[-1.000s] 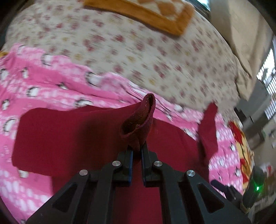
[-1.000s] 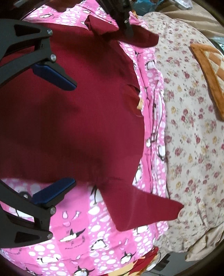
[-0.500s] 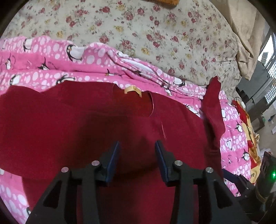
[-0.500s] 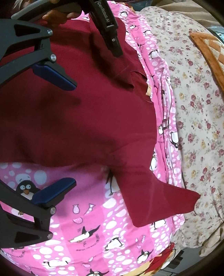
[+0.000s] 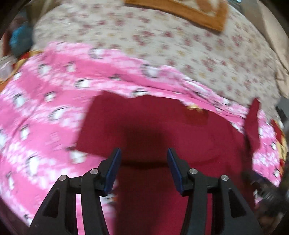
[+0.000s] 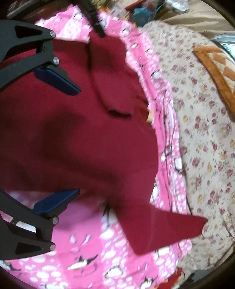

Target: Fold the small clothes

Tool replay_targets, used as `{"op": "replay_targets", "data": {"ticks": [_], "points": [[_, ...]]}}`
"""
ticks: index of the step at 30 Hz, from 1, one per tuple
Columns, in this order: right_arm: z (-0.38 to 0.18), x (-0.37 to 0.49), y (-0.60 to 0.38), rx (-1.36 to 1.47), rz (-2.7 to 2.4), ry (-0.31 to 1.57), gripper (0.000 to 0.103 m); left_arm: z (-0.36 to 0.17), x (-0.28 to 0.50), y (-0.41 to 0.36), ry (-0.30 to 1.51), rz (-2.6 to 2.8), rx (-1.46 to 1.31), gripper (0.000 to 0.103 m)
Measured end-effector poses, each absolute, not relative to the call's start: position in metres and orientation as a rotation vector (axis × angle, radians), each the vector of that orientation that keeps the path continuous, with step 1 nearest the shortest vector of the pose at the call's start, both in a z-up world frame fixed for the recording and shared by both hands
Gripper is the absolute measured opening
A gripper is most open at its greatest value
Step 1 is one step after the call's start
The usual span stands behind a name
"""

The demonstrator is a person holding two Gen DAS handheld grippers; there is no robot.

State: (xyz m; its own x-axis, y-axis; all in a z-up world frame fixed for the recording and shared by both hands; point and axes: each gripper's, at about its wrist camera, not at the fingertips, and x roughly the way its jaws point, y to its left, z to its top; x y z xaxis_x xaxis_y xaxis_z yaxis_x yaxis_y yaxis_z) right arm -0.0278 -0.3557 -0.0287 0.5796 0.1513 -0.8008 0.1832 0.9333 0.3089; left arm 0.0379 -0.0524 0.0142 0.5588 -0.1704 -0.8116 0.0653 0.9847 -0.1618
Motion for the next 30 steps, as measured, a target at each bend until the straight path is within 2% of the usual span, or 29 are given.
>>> {"op": "replay_targets", "data": {"ticks": [4, 9, 14, 17, 20, 23, 24, 26, 28, 29, 30], "points": [[-0.029, 0.007, -0.349, 0.423, 0.017, 0.957, 0.101, 0.004, 0.035, -0.018, 0.942, -0.051, -0.156, 0.032], [-0.044, 0.045, -0.326, 0.350, 0.013, 1.040, 0.096, -0.009, 0.045, 0.001, 0.935, 0.020, -0.140, 0.032], [-0.037, 0.032, -0.312, 0.153, 0.029, 1.123, 0.096, -0.016, 0.051, 0.018, 0.963, 0.027, -0.201, 0.032], [-0.029, 0.007, -0.331, 0.229, 0.064, 1.146, 0.096, -0.014, 0.052, 0.021, 0.964, 0.038, -0.216, 0.031], [-0.003, -0.011, -0.346, 0.393, 0.149, 1.059, 0.096, -0.013, 0.052, 0.019, 0.954, 0.050, -0.215, 0.032], [0.012, 0.000, -0.331, 0.357, 0.203, 0.963, 0.095, -0.014, 0.053, 0.015, 0.955, 0.047, -0.225, 0.032], [0.010, 0.010, -0.322, 0.312, 0.203, 0.953, 0.093, -0.015, 0.054, 0.014, 0.956, 0.045, -0.223, 0.032], [-0.011, 0.039, -0.305, 0.225, 0.162, 0.976, 0.075, -0.015, 0.055, 0.014, 0.953, 0.046, -0.214, 0.032], [-0.032, 0.060, -0.297, 0.201, 0.152, 1.024, 0.052, -0.017, 0.056, 0.016, 0.956, 0.052, -0.211, 0.032], [-0.045, 0.073, -0.295, 0.210, 0.144, 1.059, 0.048, -0.018, 0.057, 0.019, 0.959, 0.054, -0.213, 0.032], [-0.056, 0.082, -0.295, 0.229, 0.136, 1.087, 0.040, -0.020, 0.058, 0.022, 0.962, 0.061, -0.216, 0.032]]}}
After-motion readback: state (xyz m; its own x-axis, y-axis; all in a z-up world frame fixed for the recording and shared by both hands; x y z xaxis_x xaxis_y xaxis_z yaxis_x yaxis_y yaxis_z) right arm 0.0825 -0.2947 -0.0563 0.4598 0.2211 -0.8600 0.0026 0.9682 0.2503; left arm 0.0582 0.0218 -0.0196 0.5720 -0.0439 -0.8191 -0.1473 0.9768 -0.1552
